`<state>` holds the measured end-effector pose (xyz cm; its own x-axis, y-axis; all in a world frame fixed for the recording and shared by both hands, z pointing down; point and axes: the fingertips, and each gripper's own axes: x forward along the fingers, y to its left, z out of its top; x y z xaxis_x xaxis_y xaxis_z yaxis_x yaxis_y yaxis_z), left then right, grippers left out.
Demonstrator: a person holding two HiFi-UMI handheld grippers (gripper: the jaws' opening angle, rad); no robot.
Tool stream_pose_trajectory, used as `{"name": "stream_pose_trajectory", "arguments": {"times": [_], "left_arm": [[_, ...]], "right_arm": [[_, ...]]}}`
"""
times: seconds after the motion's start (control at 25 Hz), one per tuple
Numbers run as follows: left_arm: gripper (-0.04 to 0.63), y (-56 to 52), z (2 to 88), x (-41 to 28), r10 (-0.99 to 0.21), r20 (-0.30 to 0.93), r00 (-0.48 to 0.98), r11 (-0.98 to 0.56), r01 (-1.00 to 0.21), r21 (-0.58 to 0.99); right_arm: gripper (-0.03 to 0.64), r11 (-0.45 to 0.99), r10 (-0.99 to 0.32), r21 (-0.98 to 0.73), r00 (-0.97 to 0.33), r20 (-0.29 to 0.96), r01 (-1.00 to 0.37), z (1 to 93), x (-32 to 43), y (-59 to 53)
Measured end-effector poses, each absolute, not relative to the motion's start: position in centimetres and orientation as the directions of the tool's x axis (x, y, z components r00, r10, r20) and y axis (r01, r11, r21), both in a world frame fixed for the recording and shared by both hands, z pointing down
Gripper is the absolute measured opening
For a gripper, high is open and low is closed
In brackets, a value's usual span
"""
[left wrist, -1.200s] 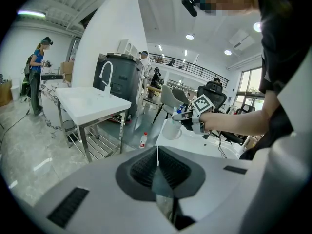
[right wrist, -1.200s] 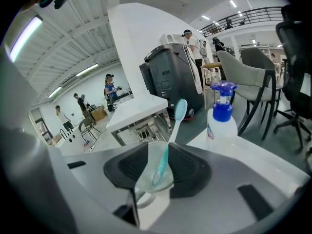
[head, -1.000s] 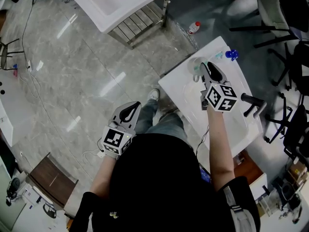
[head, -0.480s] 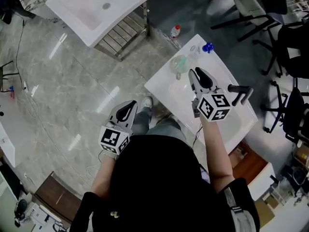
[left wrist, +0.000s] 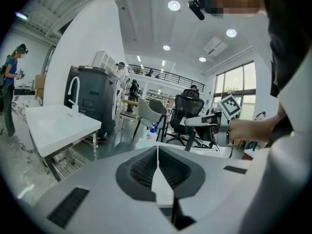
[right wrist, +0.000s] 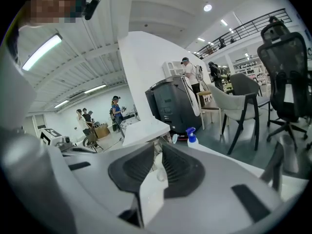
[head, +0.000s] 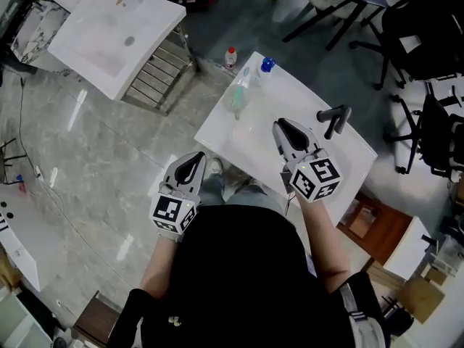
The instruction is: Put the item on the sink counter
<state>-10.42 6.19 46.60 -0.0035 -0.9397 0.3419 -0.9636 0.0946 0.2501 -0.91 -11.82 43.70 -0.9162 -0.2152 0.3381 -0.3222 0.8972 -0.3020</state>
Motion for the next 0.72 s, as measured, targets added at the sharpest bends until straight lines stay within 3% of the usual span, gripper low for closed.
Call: {"name": "stream_pose_trajectory", "arguments": {"times": [0.72], "left_arm": [[0.026, -2.9, 41.9, -1.8, -0.932, 0.246, 0.268, -0.214, -0.951, 0.224]], "right_arm": [[0.057, 0.87, -0.356, -0.259, -0.898, 0.26, -0.42, 40.1, 10.3, -10.0]]}}
